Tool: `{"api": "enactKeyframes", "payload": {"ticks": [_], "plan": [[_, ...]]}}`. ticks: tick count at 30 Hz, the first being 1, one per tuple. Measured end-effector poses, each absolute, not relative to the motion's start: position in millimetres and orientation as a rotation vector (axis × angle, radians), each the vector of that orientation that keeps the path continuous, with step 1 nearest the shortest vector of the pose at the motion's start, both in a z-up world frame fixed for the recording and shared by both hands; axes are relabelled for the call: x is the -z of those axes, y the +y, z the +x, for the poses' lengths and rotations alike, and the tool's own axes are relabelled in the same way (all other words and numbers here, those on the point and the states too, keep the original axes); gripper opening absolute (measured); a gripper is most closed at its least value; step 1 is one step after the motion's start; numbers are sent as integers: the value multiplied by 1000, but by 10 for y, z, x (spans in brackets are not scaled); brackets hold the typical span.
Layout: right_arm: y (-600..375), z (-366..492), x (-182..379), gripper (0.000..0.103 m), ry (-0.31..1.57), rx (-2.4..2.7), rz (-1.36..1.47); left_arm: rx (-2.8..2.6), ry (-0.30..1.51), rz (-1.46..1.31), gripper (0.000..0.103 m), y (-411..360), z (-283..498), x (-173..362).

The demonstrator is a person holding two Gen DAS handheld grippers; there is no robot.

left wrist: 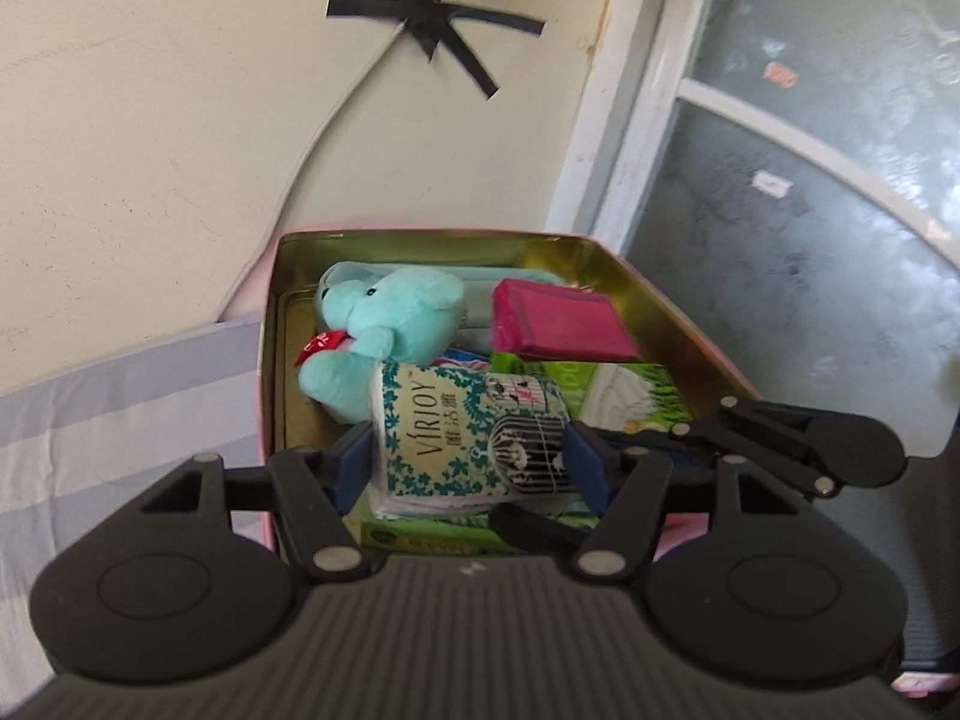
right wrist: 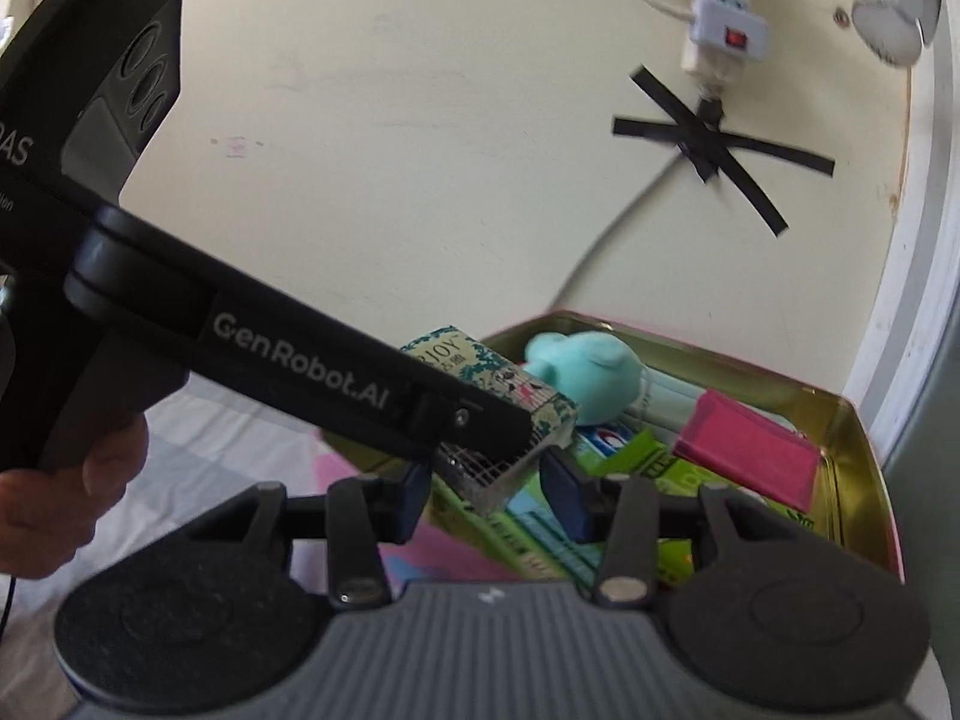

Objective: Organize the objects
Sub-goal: 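Lower the tissue pack into the pink tin and open the left gripper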

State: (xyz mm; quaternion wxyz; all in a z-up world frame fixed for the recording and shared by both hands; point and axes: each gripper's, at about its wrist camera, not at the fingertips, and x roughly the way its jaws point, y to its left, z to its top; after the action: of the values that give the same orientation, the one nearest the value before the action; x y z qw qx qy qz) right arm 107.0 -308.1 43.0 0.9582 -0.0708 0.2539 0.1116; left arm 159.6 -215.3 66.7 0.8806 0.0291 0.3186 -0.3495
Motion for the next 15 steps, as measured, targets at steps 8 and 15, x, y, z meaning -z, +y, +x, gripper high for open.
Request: {"api": "enactKeyframes", "payload": {"ticks": [8, 15], "plan": [[-3320, 1211, -228, 46, 534, -136, -63, 528, 598, 225, 86, -2291, 1567, -612], [-3369, 684, -293, 52, 463, -121, 25, 464, 558, 270, 87, -2196, 1288, -744]]}}
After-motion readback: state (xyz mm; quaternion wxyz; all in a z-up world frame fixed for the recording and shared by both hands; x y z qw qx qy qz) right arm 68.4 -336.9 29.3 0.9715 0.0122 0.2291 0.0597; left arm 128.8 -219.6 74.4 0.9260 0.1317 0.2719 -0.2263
